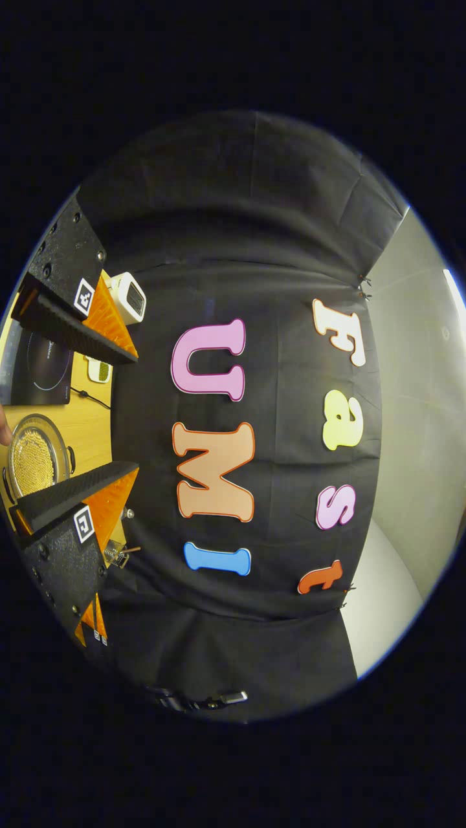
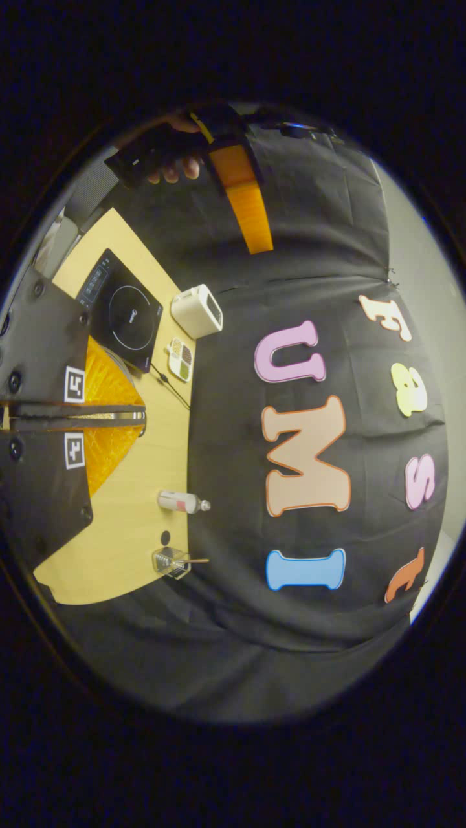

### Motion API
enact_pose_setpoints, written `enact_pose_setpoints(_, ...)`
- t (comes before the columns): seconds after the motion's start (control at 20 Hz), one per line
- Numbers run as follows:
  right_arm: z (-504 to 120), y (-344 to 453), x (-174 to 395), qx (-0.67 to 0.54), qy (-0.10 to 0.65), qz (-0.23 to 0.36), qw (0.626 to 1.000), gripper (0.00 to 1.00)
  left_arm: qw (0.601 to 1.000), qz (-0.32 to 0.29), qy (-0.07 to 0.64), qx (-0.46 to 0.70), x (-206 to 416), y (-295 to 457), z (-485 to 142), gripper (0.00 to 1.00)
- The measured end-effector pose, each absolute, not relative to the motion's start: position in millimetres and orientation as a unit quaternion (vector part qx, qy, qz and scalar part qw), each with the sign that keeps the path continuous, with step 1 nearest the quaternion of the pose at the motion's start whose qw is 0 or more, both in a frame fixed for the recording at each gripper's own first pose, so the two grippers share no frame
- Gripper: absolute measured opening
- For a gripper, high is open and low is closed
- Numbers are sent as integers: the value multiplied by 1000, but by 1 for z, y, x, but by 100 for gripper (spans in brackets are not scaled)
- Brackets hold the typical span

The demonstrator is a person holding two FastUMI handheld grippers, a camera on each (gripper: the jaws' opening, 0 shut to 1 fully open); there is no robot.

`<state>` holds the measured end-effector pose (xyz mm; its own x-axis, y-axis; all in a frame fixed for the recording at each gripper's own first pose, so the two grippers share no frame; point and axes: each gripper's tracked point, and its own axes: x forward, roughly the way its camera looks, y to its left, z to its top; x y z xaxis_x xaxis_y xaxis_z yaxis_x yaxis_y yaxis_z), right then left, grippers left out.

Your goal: First push the handle of the pot to place it horizontally, then grasp the pot with both hands and set it on the induction cooktop.

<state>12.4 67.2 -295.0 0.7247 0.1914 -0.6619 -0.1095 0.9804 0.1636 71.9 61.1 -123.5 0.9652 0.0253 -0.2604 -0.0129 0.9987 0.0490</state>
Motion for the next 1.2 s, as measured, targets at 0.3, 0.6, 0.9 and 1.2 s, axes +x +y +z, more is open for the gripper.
enact_pose_setpoints(0.3, -351, 117, -12, 65, 434, 37, 898, 0, 989, -41, 140, -2, 94, 97, -153, 90)
enact_pose_setpoints(0.6, -393, 147, -36, 96, 486, -10, 869, 3, 986, -81, 141, -19, 103, 121, -174, 91)
enact_pose_setpoints(0.9, -437, 168, -67, 102, 546, -22, 831, 3, 986, -73, 148, -8, 106, 156, -191, 90)
enact_pose_setpoints(1.2, -478, 190, -94, 99, 596, -10, 796, 7, 985, -41, 166, -14, 97, 191, -209, 91)
